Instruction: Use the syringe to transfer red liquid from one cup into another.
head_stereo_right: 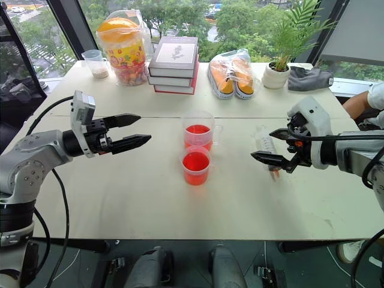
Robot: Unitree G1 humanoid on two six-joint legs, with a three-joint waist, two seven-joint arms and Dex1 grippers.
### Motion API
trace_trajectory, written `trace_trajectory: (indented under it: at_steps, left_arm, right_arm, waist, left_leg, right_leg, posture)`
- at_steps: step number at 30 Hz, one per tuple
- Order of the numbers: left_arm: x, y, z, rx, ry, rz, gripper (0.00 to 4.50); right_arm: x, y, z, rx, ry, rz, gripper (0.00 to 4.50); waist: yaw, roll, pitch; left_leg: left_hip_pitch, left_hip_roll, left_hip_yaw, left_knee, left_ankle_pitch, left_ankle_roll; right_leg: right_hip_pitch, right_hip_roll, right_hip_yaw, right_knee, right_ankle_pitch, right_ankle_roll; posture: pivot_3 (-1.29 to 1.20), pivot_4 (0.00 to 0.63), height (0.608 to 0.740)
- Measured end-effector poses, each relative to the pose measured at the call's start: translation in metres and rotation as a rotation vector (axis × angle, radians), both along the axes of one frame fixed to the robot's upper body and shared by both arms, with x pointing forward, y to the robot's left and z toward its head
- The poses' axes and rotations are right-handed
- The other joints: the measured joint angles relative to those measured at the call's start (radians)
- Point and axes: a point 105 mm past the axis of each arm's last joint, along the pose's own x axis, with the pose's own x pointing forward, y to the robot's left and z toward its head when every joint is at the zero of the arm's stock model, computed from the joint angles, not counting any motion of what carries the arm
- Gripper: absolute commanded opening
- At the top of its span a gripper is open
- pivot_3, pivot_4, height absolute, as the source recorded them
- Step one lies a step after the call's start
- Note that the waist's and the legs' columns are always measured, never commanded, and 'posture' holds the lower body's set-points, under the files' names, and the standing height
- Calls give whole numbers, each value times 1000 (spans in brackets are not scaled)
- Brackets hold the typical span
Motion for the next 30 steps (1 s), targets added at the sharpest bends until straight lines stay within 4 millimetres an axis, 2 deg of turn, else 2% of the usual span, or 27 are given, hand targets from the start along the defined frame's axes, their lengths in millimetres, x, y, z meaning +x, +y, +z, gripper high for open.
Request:
trace_trajectory:
  at_steps: [4,9,30]
  left_arm:
    - [8,2,5,-14,-20,36,4500]
    - [6,0,6,-21,-15,15,4500]
    - [5,-1,5,-25,-21,-1,4500]
  right_arm:
    - [-1,-1,-3,-1,13,-5,4482]
    - [-2,-4,-9,-8,30,-20,4482]
    - [9,-11,-2,-15,17,-101,4482]
  waist:
    - [1,0,0]
    - [0,0,0]
    - [0,0,0]
  left_leg:
    - [0,0,0,0,0,0]
    - [0,0,0,0,0,0]
    - [0,0,0,0,0,0]
  right_leg:
    - [0,0,0,0,0,0]
    - [0,0,0,0,0,0]
    - [0,0,0,0,0,0]
  posture:
    - [0,150,740]
    - [0,150,740]
    - [0,150,740]
